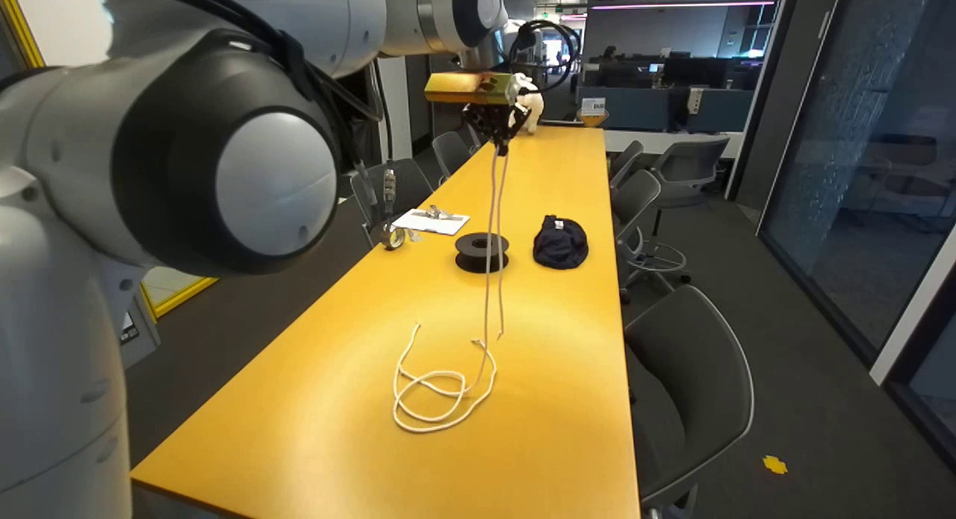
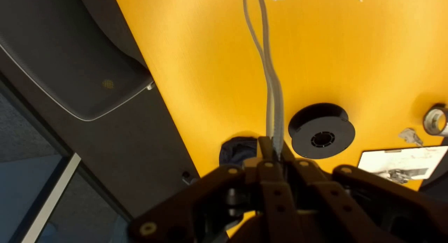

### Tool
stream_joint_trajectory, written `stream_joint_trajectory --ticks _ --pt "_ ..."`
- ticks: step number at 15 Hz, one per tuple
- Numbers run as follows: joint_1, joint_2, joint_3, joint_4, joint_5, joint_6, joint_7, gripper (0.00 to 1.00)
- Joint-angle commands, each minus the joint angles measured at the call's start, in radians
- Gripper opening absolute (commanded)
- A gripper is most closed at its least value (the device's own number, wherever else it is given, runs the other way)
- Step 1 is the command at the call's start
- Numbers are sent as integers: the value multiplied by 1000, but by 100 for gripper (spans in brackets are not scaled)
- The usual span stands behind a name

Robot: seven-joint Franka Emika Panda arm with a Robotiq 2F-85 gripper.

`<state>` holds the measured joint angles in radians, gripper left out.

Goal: Separate the two white ropes

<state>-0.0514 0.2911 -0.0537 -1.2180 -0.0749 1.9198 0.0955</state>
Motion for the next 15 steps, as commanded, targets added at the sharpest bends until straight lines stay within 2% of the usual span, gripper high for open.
stream_joint_trajectory --ticks 1,4,7,10,15 --pt "32 18 9 47 -16 13 60 4" --pt "75 77 20 96 -37 7 84 3" --pt "90 119 10 109 -58 8 79 3" --pt "84 123 -13 73 -98 26 83 3" --pt "67 84 -89 -39 -204 49 132 3"
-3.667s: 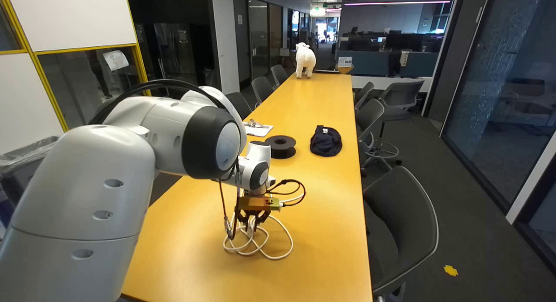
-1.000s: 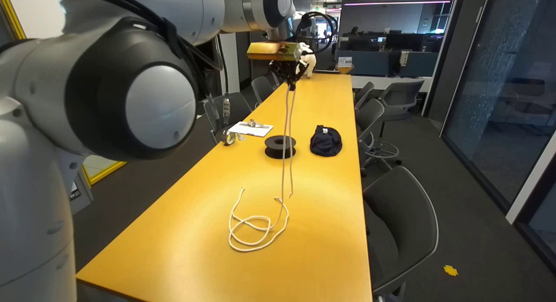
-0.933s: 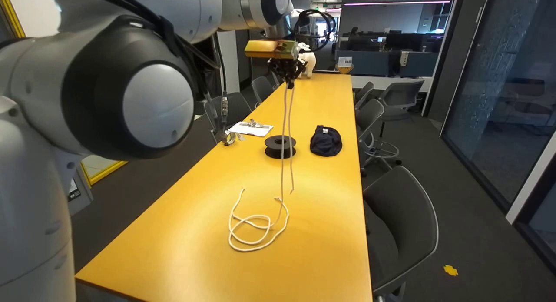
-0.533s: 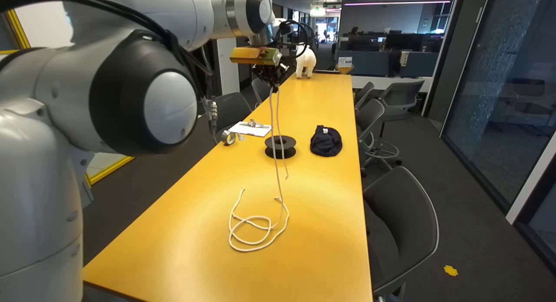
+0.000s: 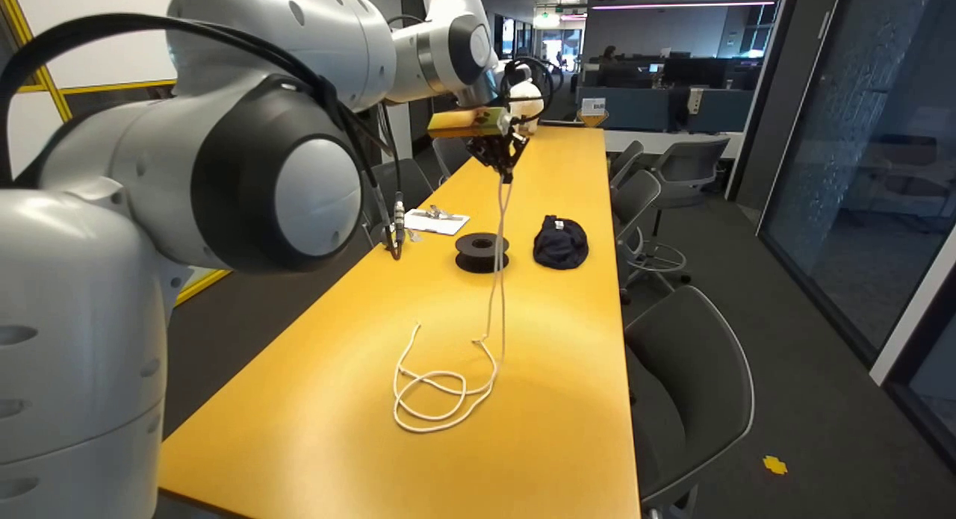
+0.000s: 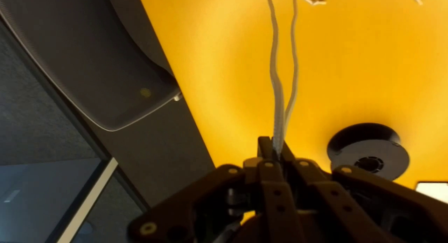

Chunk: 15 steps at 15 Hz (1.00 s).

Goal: Separate the two white ropes

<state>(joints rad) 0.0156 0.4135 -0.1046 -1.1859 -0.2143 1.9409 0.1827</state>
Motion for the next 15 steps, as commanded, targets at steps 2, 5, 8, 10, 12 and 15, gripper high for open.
stream_joint_trajectory --ticks 2,5,8,10,12,15 --pt "-3 -51 -70 -127 -116 41 73 3" --pt "-15 -55 -106 -203 -162 64 106 3" --pt "-36 -66 -115 -289 -193 85 136 3" --pt "-48 -87 -119 -360 -203 104 156 3" --pt "-61 -122 -123 -453 -205 146 182 3" --pt "-85 -188 -143 -612 -202 231 251 3"
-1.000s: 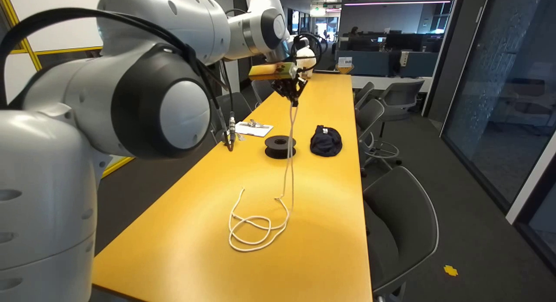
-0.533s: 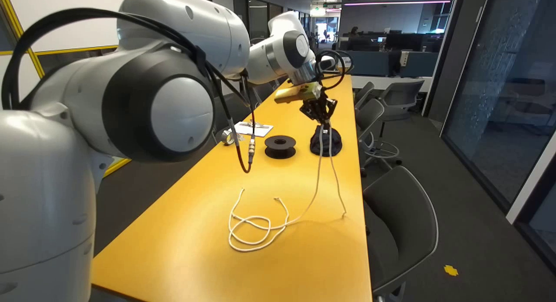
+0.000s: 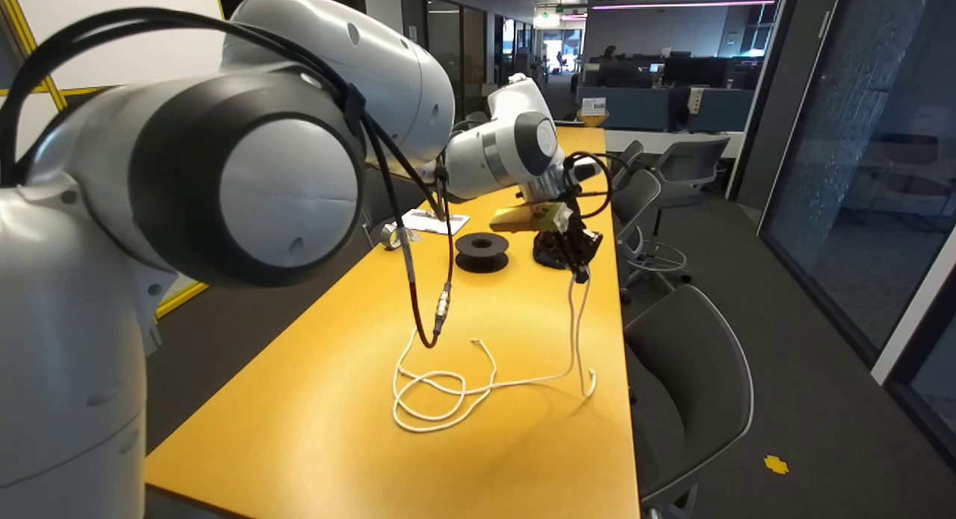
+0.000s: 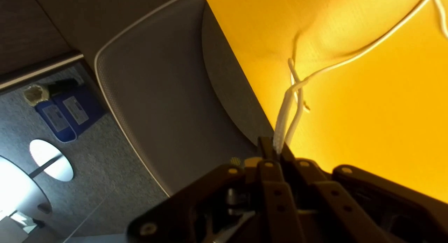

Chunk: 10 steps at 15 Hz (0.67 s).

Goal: Separate the two white ropes

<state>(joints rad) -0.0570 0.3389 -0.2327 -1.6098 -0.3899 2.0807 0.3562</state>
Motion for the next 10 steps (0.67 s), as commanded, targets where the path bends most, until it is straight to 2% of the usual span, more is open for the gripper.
stream_joint_trajectory --ticks 1,5,10 --pt "-20 -126 -21 -227 -24 99 95 3" --pt "-38 -150 -40 -366 -36 96 173 2" --pt "-63 -117 -39 -456 9 67 185 1"
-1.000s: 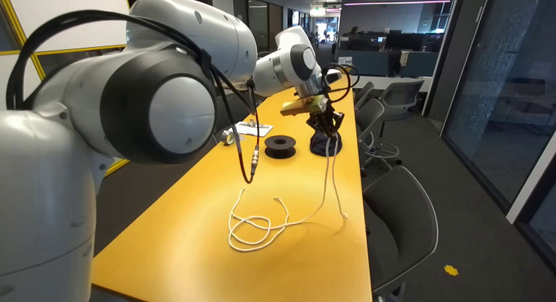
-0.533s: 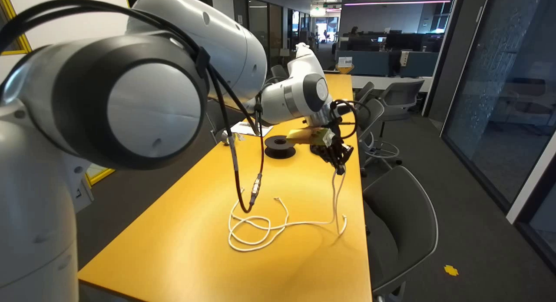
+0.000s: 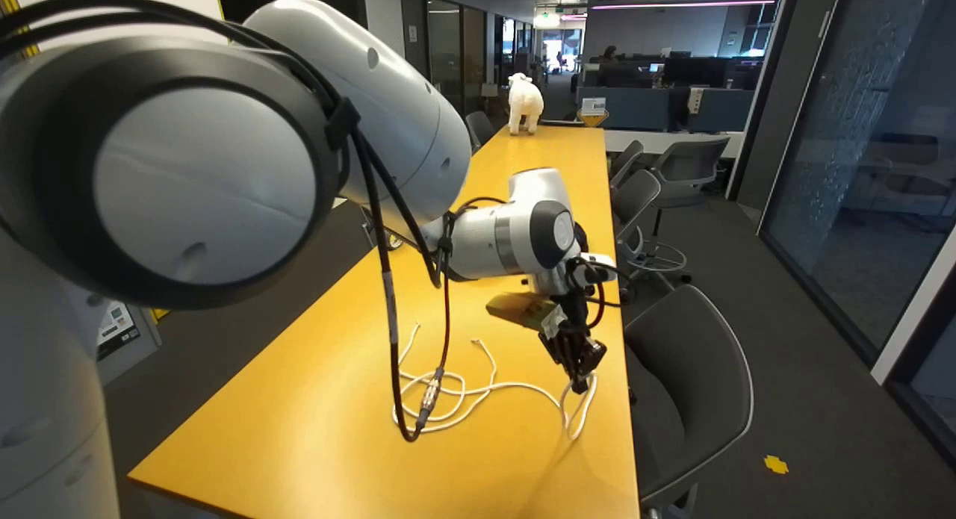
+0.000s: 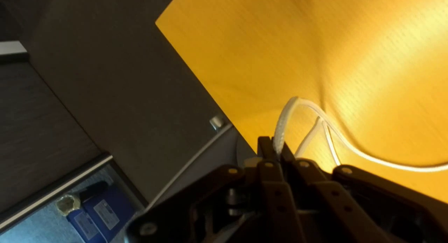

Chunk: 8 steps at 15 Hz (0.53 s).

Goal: Separate the two white ropes

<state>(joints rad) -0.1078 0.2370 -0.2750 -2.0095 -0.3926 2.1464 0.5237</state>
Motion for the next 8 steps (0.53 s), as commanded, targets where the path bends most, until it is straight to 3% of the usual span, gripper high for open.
stream_joint_trajectory --ticks 1,8 --pt "-17 -3 4 -62 27 -7 11 1" --pt "-70 80 -5 -82 163 -74 -21 1"
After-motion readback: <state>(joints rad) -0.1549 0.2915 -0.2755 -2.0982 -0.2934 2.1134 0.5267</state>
